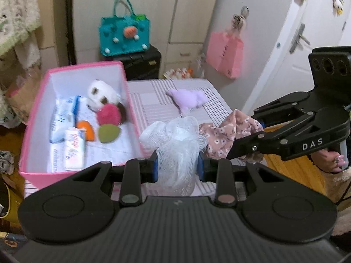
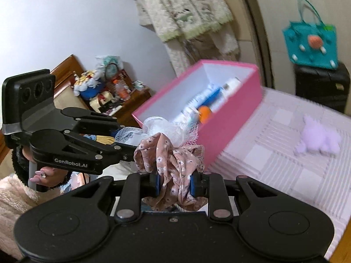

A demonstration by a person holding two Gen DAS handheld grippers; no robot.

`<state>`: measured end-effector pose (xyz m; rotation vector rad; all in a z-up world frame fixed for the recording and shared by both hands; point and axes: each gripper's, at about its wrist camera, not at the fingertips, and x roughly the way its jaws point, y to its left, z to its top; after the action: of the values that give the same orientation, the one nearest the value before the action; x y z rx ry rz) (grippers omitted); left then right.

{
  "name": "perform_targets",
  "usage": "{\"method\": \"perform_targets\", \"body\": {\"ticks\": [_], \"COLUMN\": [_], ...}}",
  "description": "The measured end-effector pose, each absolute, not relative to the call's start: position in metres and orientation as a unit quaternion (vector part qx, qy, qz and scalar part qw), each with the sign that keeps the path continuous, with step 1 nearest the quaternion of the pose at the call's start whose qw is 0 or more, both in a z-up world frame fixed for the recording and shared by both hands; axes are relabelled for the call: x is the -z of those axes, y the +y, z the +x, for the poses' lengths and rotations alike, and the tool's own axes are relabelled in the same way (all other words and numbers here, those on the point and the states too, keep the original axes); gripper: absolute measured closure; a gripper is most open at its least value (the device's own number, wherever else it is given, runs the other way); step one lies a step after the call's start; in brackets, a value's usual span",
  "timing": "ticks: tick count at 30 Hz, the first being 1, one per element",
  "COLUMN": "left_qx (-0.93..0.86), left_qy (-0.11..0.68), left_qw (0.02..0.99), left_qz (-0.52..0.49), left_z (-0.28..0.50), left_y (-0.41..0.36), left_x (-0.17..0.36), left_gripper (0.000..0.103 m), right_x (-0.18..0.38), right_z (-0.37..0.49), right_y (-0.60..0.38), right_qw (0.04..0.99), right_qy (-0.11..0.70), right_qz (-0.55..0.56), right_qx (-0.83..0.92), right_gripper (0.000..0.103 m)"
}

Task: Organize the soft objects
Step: 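Lift the white puff and floral cloth and carry both over the pink box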

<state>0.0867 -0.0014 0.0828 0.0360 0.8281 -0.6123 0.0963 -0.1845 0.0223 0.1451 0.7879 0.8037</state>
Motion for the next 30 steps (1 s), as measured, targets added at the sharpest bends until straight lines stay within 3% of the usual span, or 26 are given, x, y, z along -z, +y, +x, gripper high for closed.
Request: {"method": "perform_targets", "body": {"ticks": [19,30], "left_qx": [0.229,0.185], "left_qy": [0.270,0.321], "left_qw": [0.935,0.929], "left_qz": [-0.012,-0.004], "left_z": [0.157,0.241], "left_y": [0.089,0.101], "left_x": [-0.123,-0.075], "left_gripper": [0.072,0.072], "right_x": [-0.062,-0.016], "right_z": [0.185,0.261], "right_y": [-0.075,-0.042], "right_qw": [0.905,0.904], "right_qy": [0.248,0.305], "right_qz": [-0.015,-0.045], "right_qx": [-0.346,-0.295], "right_gripper": [0.075,0.075]}}
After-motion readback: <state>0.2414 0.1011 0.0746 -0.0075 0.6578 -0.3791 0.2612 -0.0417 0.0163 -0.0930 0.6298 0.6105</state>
